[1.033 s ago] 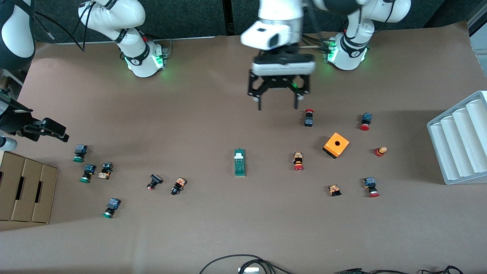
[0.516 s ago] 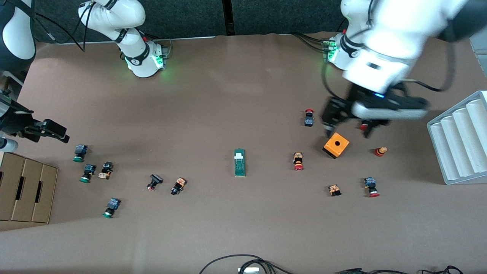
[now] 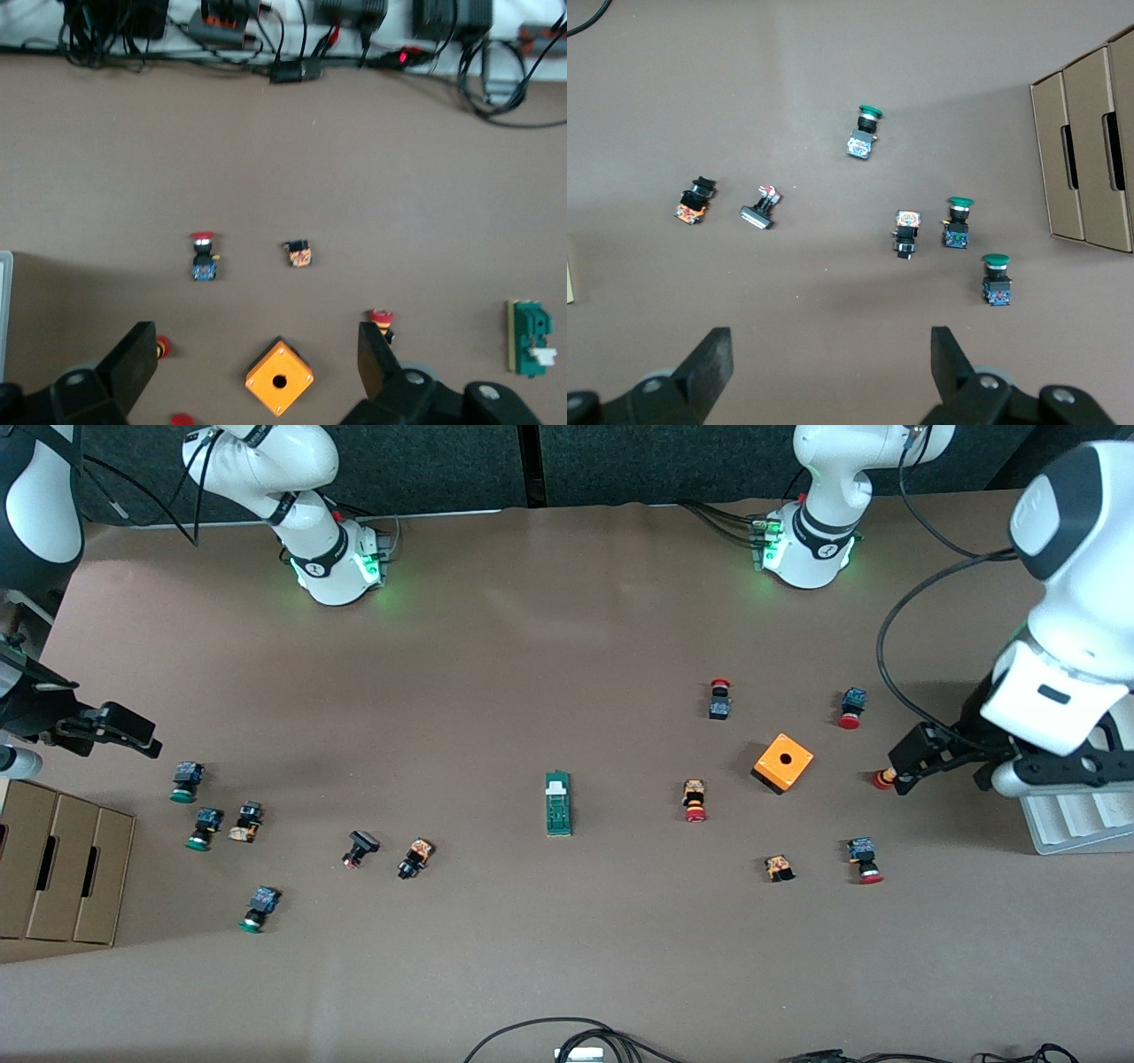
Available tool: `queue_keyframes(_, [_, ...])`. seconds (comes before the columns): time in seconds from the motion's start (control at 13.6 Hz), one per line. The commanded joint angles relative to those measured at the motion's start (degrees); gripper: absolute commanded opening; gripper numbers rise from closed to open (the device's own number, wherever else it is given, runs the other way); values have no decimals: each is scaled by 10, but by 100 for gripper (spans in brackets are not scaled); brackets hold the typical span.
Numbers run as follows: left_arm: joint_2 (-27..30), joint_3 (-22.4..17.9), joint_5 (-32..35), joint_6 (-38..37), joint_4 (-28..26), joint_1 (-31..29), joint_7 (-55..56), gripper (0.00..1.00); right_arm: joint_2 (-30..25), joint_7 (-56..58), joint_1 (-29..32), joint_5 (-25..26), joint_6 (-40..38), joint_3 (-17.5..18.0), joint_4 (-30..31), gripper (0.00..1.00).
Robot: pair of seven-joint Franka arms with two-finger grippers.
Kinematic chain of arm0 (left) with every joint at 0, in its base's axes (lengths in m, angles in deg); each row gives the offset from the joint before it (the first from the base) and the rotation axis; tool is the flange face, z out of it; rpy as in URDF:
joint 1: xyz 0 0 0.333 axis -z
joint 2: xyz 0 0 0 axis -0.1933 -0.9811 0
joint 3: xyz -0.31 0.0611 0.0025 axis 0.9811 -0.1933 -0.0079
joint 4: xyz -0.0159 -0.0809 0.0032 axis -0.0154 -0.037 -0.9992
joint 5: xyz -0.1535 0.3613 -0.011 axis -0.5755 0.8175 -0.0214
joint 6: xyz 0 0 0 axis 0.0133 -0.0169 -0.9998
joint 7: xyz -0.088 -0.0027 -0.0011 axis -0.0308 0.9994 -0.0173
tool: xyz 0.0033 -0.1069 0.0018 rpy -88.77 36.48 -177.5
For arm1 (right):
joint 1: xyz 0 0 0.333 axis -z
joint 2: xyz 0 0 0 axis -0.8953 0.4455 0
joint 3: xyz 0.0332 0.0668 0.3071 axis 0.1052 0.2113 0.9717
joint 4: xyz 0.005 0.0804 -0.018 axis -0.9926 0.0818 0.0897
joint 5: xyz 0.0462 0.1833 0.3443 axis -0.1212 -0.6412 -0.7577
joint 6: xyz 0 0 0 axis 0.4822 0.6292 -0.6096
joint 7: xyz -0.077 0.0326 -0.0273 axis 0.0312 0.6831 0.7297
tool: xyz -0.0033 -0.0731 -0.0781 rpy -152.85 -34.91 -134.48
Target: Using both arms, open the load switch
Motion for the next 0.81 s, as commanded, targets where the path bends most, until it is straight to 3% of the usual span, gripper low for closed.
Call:
queue_keyframes(0.0, [-7, 0, -6, -38, 2, 5, -13, 100, 7, 1, -3, 11, 2, -2, -13, 99])
queue_keyframes(0.3, [-30, 0, -4, -58, 2, 9, -14, 100, 7, 1, -2, 7, 1, -3, -12, 99])
queue_keyframes(0.52, [-51, -63, -35, -19, 7, 10, -36, 100, 7, 1, -2, 10, 2, -2, -13, 99])
queue_keyframes(0.74, [-45, -90, -91, 33, -31, 4, -108, 100, 7, 1, -3, 9, 2, -2, -13, 99])
